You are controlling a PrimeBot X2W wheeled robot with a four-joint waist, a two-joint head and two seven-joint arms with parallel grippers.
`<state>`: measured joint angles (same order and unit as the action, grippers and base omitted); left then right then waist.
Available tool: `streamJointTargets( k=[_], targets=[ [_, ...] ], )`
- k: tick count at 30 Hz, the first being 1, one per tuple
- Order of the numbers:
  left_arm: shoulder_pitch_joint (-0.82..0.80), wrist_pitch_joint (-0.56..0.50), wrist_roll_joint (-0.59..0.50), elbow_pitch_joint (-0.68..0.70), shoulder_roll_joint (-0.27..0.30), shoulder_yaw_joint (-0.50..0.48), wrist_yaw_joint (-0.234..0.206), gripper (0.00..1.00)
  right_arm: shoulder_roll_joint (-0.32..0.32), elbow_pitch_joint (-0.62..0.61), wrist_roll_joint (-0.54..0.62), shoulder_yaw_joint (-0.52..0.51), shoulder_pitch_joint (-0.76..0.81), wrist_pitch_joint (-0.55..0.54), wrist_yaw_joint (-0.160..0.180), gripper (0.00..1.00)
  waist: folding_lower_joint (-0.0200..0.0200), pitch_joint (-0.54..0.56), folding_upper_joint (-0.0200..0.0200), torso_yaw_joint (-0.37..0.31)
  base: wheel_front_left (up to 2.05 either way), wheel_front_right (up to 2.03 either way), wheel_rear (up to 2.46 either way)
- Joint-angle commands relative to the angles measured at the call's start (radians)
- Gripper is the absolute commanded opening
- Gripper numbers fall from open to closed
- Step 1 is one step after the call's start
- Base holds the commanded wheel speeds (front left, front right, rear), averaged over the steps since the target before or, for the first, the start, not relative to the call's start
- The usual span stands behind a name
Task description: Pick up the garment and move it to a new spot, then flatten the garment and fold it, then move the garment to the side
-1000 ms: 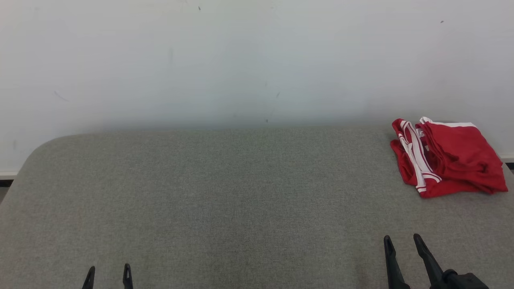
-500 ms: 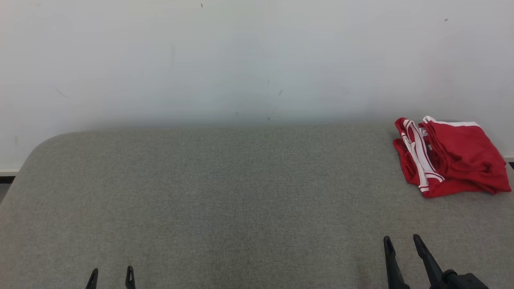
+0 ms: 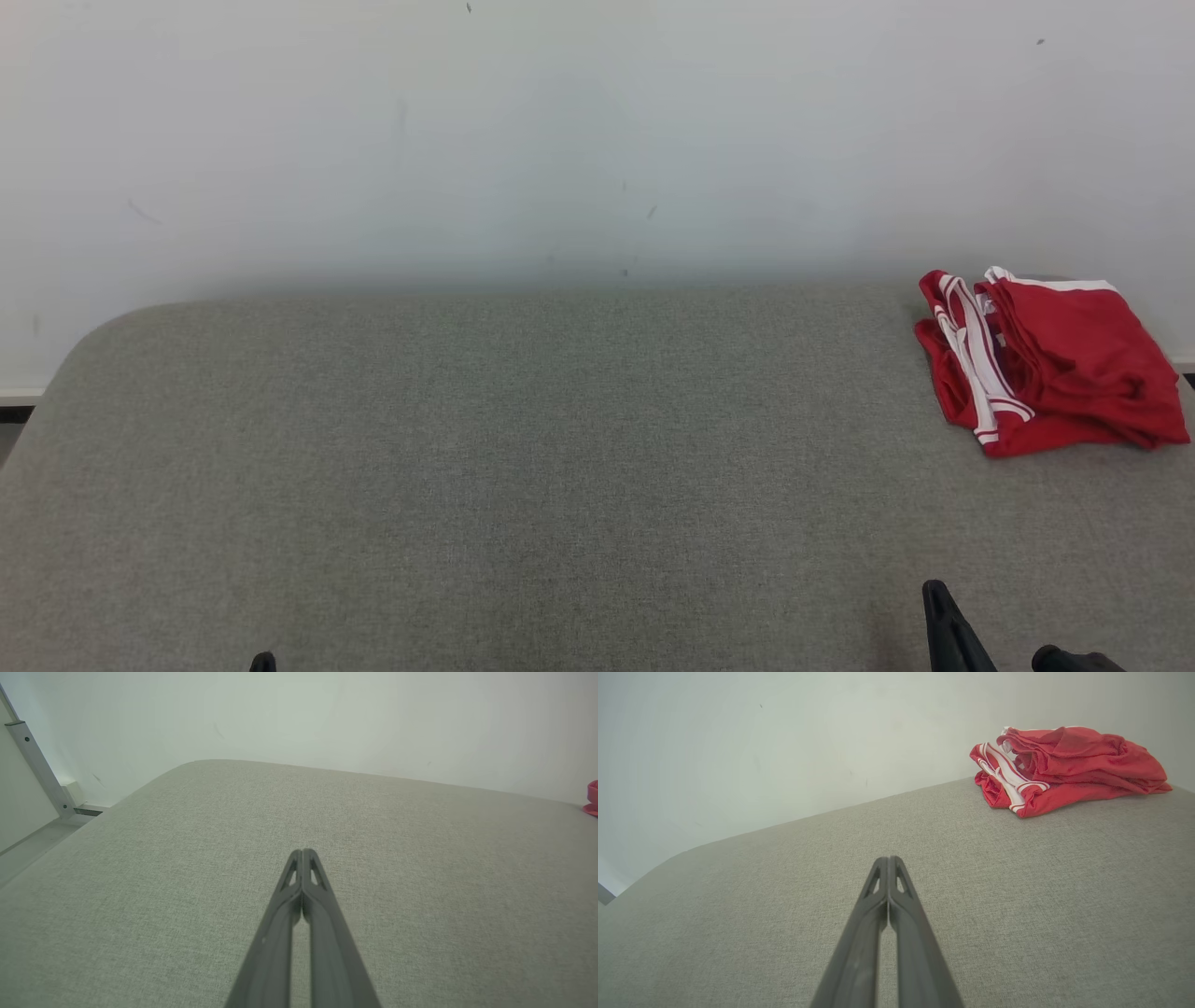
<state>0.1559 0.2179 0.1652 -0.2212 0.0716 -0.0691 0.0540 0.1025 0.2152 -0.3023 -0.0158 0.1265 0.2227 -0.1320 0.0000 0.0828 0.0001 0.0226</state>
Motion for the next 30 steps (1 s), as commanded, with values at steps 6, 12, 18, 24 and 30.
streamJointTargets(
  k=[6,12,18,24,30],
  targets=[
    [-0.046,-0.028,0.151,0.014,0.000,-0.005,0.011,0.00,-0.004,-0.012,-0.135,-0.013,-0.043,-0.032,0.000,0.00,0.0000,-0.005,-0.0001,-0.001,0.00,0.00,0.00],
    [-0.064,-0.053,0.264,0.014,-0.001,-0.006,0.017,0.00,-0.008,-0.010,-0.237,-0.020,-0.060,-0.058,0.000,0.00,0.0000,-0.009,-0.0001,-0.002,0.00,0.00,0.00],
    [-0.082,-0.076,0.368,0.011,-0.003,-0.009,0.023,0.00,-0.012,-0.007,-0.332,-0.027,-0.076,-0.083,0.000,0.00,0.0000,-0.013,-0.0001,-0.004,0.00,0.00,0.00],
    [-0.099,-0.099,0.466,0.009,-0.005,-0.012,0.027,0.00,-0.016,-0.004,-0.421,-0.034,-0.091,-0.106,0.001,0.00,0.0000,-0.018,-0.0001,-0.005,0.00,0.00,0.00],
    [-0.116,-0.121,0.558,0.006,-0.006,-0.016,0.033,0.00,-0.019,-0.001,-0.505,-0.040,-0.105,-0.127,0.001,0.00,0.0000,-0.022,-0.0001,-0.006,0.00,0.00,0.00]
  ],
)
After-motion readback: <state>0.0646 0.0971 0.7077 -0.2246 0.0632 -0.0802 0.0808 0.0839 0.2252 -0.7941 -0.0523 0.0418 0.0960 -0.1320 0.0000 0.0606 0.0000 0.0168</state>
